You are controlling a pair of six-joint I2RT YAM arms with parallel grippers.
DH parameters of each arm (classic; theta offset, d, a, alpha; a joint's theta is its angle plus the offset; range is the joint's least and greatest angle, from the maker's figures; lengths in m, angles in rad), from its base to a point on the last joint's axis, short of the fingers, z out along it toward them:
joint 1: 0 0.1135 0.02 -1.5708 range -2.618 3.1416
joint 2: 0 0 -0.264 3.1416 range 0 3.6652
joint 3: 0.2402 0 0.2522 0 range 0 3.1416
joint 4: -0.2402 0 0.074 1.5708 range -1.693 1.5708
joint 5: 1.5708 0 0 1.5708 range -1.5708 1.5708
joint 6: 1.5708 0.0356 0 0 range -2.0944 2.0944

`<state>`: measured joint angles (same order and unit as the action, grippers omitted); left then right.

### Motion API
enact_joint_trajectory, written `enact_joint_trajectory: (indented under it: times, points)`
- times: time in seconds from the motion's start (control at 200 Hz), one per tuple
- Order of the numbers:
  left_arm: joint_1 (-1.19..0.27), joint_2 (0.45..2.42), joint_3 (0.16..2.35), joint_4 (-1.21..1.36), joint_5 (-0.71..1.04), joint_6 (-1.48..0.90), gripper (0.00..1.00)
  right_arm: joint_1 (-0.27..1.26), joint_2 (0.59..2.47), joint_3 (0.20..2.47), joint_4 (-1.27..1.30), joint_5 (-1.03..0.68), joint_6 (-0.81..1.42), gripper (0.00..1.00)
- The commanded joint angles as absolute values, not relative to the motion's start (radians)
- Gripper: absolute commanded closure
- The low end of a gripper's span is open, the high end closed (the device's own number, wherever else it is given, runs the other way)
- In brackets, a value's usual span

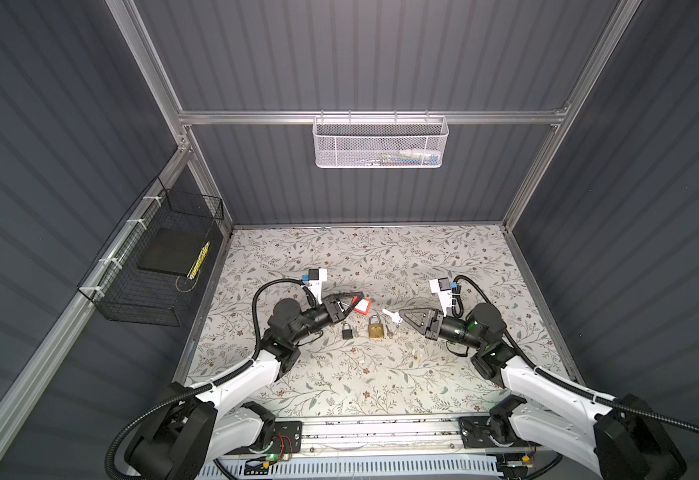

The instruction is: Lock with the key

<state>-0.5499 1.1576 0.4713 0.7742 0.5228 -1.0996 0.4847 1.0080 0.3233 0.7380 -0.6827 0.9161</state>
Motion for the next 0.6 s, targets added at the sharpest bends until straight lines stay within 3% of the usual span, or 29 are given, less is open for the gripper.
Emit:
enact_joint_trajectory:
  times: [0.0, 0.24, 0.595]
  points:
    - [-0.547, 1.156, 0.572, 0.490, 0.557, -0.934, 1.00, 0.444, 0.965, 0.295, 0.674, -0.603, 0.895, 1.00]
    - [-0.600, 1.338, 0.698, 0.331, 0.562, -0.836, 1.00, 0.336, 0.861, 0.283, 0.501, -0.520, 0.852, 1.00]
    - [-0.723, 1.705, 0.950, 0.265, 0.589, -0.766, 1.00, 0.187, 0.827, 0.271, 0.448, -0.599, 0.832, 1.00]
